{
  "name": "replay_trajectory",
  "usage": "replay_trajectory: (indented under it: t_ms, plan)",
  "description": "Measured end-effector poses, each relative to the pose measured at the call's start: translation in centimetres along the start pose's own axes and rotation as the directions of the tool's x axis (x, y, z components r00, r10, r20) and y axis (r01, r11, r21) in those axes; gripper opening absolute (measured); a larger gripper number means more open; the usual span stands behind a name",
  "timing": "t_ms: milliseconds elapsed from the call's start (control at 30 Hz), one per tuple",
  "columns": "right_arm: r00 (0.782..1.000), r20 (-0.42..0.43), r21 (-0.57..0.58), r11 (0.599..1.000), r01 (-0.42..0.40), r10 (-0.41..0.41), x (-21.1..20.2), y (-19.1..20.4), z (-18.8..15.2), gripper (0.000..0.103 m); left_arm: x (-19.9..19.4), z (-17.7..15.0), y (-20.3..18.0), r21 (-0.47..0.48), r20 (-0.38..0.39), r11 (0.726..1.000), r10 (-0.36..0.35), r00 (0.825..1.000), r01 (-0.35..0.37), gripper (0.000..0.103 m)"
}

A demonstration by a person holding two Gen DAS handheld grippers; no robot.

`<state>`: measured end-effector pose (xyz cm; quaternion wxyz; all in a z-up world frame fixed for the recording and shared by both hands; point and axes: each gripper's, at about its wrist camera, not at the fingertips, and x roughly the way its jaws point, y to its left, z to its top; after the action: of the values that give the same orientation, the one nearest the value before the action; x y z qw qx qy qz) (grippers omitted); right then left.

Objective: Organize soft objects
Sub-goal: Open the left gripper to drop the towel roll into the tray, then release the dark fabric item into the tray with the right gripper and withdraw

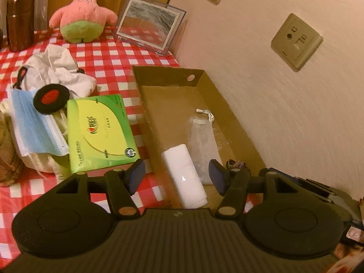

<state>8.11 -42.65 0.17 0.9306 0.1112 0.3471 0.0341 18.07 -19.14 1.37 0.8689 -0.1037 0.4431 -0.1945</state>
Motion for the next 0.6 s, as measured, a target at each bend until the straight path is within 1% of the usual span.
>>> replay_trajectory:
  t_ms: [233, 400, 600]
  plan:
    - [1.0, 0.009, -0.02, 0.999, -0.025, 0.026, -1.7, 2.1, -0.6, 0.01, -3.0, -1.1, 0.7, 0.046, 0.035, 0.999, 0.027, 0.999, -0.029, 0.061]
    - [0.999, 0.017, -0.037, 0.998, -0.045, 0.045, -2.8, 4.0, -0.7, 0.01, -5.7, -2.0, 2.2, 0.051, 0.072, 0.997, 0.056, 0.996, -0.059, 0.064]
    - [0.997, 0.026, -0.065, 0.995, -0.069, 0.07, -3.9, 6.7, -1.1, 0.01, -9.2, -3.1, 4.9, 0.039, 0.115, 0.994, 0.1, 0.988, -0.105, 0.066]
